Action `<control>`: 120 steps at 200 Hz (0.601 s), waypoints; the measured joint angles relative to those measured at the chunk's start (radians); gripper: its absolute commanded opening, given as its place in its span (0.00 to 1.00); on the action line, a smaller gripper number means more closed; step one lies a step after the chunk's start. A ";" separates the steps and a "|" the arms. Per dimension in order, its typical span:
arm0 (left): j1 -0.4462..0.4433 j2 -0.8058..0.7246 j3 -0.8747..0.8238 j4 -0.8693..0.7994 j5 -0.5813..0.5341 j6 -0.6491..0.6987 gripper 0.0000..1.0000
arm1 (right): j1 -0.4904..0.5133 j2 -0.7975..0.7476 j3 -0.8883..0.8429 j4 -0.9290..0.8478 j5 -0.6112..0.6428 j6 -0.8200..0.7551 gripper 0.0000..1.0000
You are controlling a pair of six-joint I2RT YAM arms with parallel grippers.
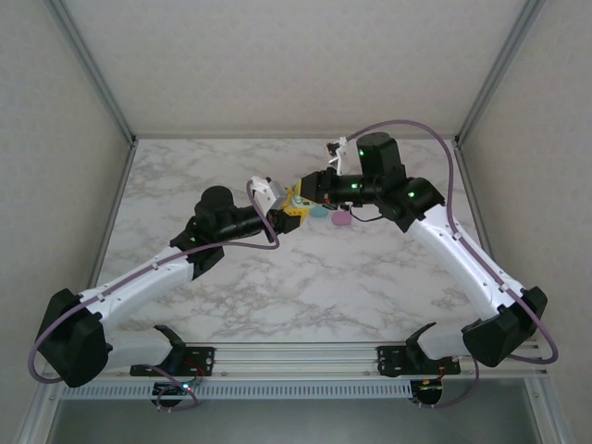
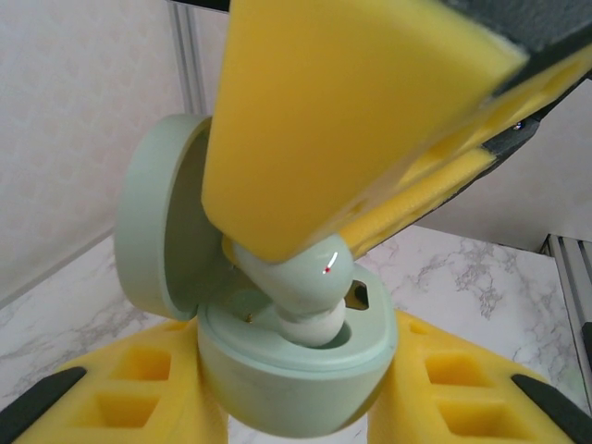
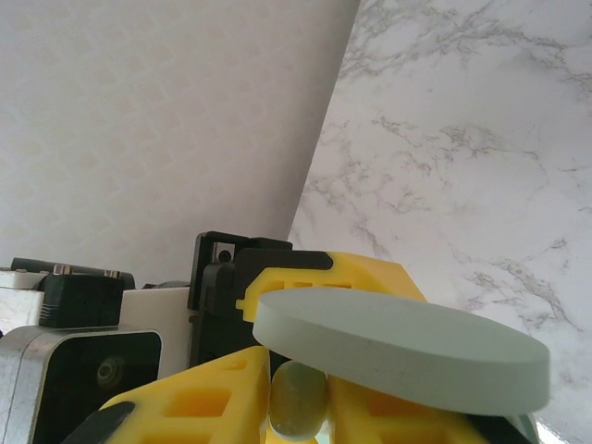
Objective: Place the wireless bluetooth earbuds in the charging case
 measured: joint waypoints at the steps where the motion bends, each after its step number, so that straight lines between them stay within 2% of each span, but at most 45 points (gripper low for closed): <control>1: 0.000 0.000 0.000 0.000 0.000 0.000 0.21 | 0.000 0.000 0.001 -0.001 0.000 -0.001 0.23; 34: -0.001 0.000 0.000 0.000 0.000 0.000 0.21 | 0.003 0.008 0.019 -0.034 0.001 -0.009 0.23; 100: -0.005 0.001 0.000 0.007 0.000 0.000 0.21 | 0.010 0.037 0.088 -0.132 0.020 -0.031 0.30; 120: -0.005 0.003 0.000 0.002 0.001 0.000 0.21 | 0.014 0.042 0.098 -0.147 0.031 -0.035 0.30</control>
